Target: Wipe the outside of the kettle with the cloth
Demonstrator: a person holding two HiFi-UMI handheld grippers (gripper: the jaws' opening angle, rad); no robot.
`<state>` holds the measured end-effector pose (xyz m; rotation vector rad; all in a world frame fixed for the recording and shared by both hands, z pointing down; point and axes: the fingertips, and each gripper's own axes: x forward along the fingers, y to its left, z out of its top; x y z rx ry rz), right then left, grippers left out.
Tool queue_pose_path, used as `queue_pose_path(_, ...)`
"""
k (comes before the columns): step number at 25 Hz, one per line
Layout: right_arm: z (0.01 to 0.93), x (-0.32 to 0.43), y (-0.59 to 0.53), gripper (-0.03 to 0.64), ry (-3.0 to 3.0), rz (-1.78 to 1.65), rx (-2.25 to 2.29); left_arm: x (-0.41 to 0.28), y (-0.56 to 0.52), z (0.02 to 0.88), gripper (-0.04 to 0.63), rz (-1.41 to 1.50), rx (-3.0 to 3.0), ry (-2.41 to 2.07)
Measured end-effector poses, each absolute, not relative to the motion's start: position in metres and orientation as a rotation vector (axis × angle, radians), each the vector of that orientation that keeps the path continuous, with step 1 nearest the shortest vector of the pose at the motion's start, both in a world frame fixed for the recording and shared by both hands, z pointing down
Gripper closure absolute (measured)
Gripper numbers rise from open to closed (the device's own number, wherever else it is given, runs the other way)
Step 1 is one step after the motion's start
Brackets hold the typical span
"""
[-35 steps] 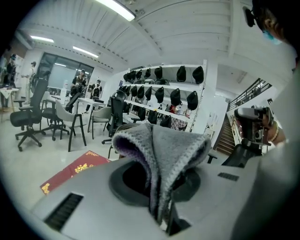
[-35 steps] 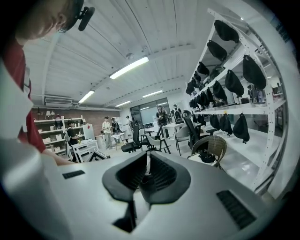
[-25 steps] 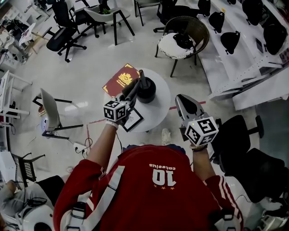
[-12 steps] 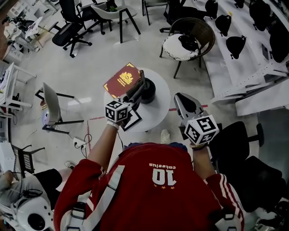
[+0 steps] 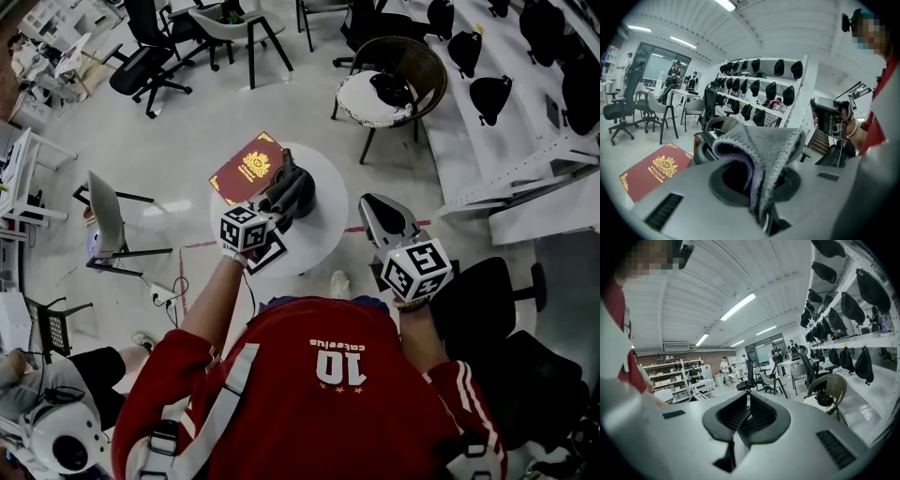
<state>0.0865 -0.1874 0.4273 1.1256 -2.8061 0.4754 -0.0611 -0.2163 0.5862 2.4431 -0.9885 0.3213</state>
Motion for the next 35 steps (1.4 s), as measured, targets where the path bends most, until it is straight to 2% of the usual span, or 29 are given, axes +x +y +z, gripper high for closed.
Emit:
queue_pose_path(17, 0.435, 0.125, -0.215, 0.583, -2.826, 0.504, 1.058, -0.023, -0.257, 0.58, 0.548, 0.3, 2.421, -1.056)
queue_pose_path(27, 0.441, 0.146, -0.224, 0.583, -2.805, 0.537, 1.077, -0.021, -0.282, 0.564, 0.548, 0.24, 2.406, -1.138)
queue_pose_path(35, 0.433, 0.124, -0.207, 0.583, -2.787, 0.518, 1.114, -0.044, -0.285, 0.527, 0.548, 0.186, 2.487, -1.152)
